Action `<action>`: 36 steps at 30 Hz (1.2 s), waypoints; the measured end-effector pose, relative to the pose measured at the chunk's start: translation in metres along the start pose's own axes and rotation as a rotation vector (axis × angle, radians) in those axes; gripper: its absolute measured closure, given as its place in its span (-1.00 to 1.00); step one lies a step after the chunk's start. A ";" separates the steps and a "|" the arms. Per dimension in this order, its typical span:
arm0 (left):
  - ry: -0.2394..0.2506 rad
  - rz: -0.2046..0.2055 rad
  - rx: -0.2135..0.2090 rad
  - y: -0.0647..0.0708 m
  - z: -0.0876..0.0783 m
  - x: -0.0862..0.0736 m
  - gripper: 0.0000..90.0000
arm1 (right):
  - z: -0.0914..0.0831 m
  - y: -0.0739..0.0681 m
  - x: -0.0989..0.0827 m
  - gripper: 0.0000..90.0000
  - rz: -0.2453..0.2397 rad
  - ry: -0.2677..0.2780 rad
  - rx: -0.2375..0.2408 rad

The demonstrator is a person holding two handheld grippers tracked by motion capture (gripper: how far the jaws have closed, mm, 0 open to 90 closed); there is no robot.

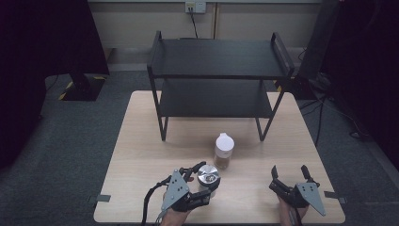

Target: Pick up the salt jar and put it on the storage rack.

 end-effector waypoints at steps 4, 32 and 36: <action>-0.002 -0.013 -0.026 -0.008 0.005 0.008 -0.21 | 0.000 0.000 0.000 -1.00 0.000 0.000 0.002; 0.035 0.013 -0.121 -0.055 0.047 0.114 -0.21 | 0.000 -0.001 0.000 -1.00 -0.001 -0.001 -0.010; 0.040 0.028 -0.110 -0.059 0.051 0.130 -0.21 | 0.000 -0.001 0.000 -1.00 -0.001 -0.001 -0.010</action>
Point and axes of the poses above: each handheld gripper's, and its own axes: z roughly forward along the jaws, x roughly out of its top, y roughly to its right, the point moved 8 cm from there along z, roughly forward along the jaws, and after that the axes turned 13 degrees about x, right-handed, at the moved point
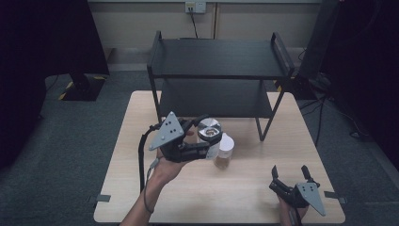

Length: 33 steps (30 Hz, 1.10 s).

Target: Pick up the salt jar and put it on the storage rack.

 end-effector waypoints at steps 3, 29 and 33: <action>0.014 0.005 0.013 -0.006 0.005 0.016 -0.21 | 0.000 0.000 0.000 -1.00 0.000 0.000 0.000; 0.087 0.017 0.438 -0.029 0.079 0.107 -0.21 | 0.000 0.000 0.000 -1.00 0.000 0.000 -0.006; 0.080 0.010 0.513 -0.038 0.099 0.107 -0.21 | 0.000 0.000 0.000 -1.00 0.000 0.000 -0.006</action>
Point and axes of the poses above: each handheld gripper's, and its own axes: z roughly forward along the jaws, x roughly out of its top, y roughly to its right, the point moved 8 cm from there along z, roughly forward along the jaws, and after that the axes turned 13 degrees about x, right-handed, at the moved point
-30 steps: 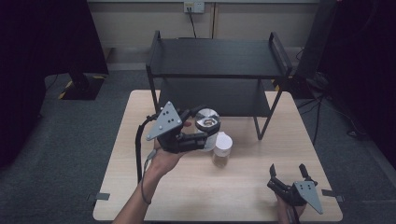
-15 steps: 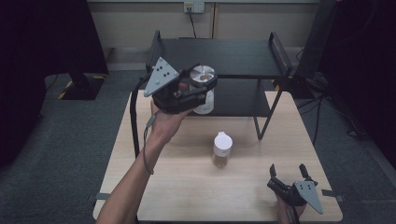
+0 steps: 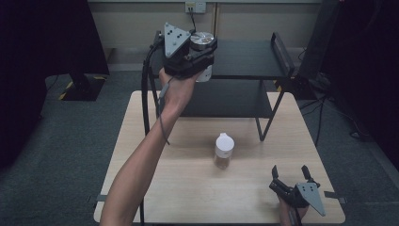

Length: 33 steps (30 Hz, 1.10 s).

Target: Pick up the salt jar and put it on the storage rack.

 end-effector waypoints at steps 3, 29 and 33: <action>-0.008 0.001 0.042 0.000 0.013 -0.003 -0.21 | 0.000 0.000 0.000 -1.00 0.000 0.000 0.002; 0.004 0.011 0.110 0.002 0.043 -0.024 -0.22 | 0.000 0.000 0.000 -1.00 -0.001 0.000 -0.001; -0.034 0.018 0.114 0.006 0.043 -0.017 -0.50 | 0.000 0.000 0.000 -1.00 -0.001 0.000 -0.001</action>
Point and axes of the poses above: each handheld gripper's, and its own axes: z roughly forward along the jaws, x roughly out of its top, y roughly to its right, the point moved 8 cm from there along z, roughly forward along the jaws, and after that the axes turned 13 degrees about x, right-handed, at the moved point
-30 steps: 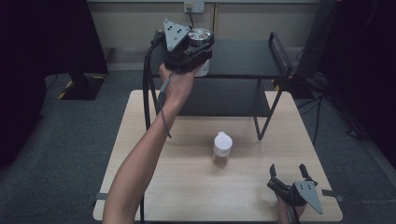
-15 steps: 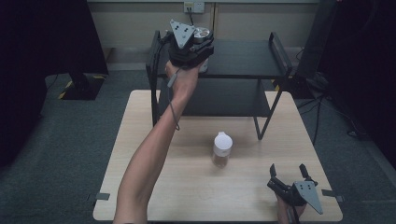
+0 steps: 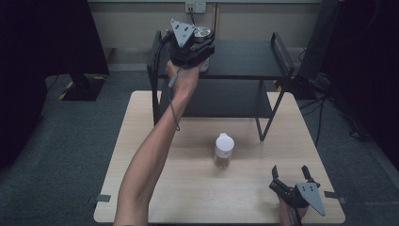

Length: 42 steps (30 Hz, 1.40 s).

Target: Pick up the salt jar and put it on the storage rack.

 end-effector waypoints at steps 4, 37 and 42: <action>-0.007 -0.017 -0.002 0.002 -0.006 0.008 -0.84 | 0.000 0.000 0.000 -1.00 0.000 0.000 0.000; 0.024 0.028 -0.097 0.005 -0.099 -0.034 -1.00 | 0.000 0.000 0.000 -1.00 -0.001 0.000 0.000; 0.024 0.035 -0.126 0.003 -0.110 -0.046 -1.00 | 0.000 0.000 0.000 -1.00 -0.001 0.001 -0.001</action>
Point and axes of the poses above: each handheld gripper's, and its own axes: z roughly forward along the jaws, x roughly out of its top, y roughly to its right, the point moved 8 cm from there along z, roughly forward along the jaws, and after that the axes turned 13 degrees about x, right-handed, at the moved point
